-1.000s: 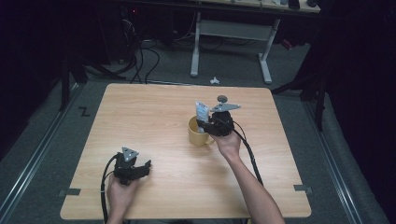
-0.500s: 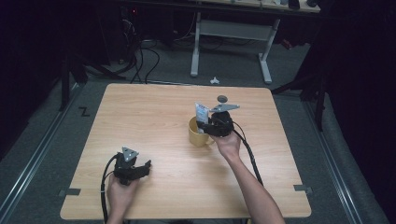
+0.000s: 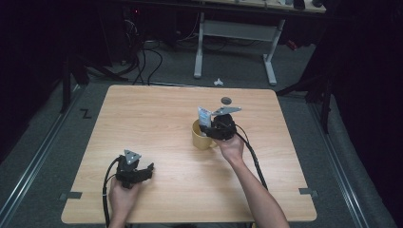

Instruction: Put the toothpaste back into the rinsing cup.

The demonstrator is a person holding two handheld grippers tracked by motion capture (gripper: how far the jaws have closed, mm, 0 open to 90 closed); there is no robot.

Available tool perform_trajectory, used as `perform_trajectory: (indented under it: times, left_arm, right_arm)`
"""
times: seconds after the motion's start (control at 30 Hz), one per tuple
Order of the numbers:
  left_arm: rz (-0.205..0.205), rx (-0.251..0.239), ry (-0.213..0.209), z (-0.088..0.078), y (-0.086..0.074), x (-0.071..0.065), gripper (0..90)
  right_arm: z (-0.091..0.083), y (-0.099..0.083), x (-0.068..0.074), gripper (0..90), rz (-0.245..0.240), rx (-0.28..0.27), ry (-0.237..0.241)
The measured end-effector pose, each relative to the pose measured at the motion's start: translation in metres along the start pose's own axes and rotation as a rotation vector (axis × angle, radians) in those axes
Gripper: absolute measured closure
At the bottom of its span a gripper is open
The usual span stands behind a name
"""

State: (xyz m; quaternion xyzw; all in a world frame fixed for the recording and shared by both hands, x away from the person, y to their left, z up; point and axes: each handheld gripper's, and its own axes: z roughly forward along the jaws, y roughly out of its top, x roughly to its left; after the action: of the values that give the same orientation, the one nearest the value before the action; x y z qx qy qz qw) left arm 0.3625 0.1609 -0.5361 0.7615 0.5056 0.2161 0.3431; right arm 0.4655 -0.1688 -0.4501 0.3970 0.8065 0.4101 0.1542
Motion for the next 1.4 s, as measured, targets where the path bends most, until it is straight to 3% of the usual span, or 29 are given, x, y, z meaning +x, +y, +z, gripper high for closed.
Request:
perform_trajectory:
  times: [0.57, 0.93, 1.1, 1.4]
  left_arm:
    - [-0.001, 0.0, 0.0, 0.0, 0.0, 0.0, 26.0]
    - [0.0, 0.0, 0.0, 0.0, 0.0, 0.0, 25.9]
    - [0.0, 0.0, 0.0, 0.0, 0.0, 0.0, 25.9]
    - [0.001, 0.0, 0.001, 0.0, 0.0, 0.0, 26.0]
  right_arm:
    - [0.006, -0.003, -0.002, 63.0, 0.008, 0.035, 0.002]
    - [0.002, -0.004, -0.003, 63.0, 0.009, 0.019, 0.007]
    - [-0.003, -0.004, -0.003, 59.9, 0.018, -0.008, 0.019]
    - [-0.01, -0.002, -0.003, 49.9, 0.001, -0.013, -0.007]
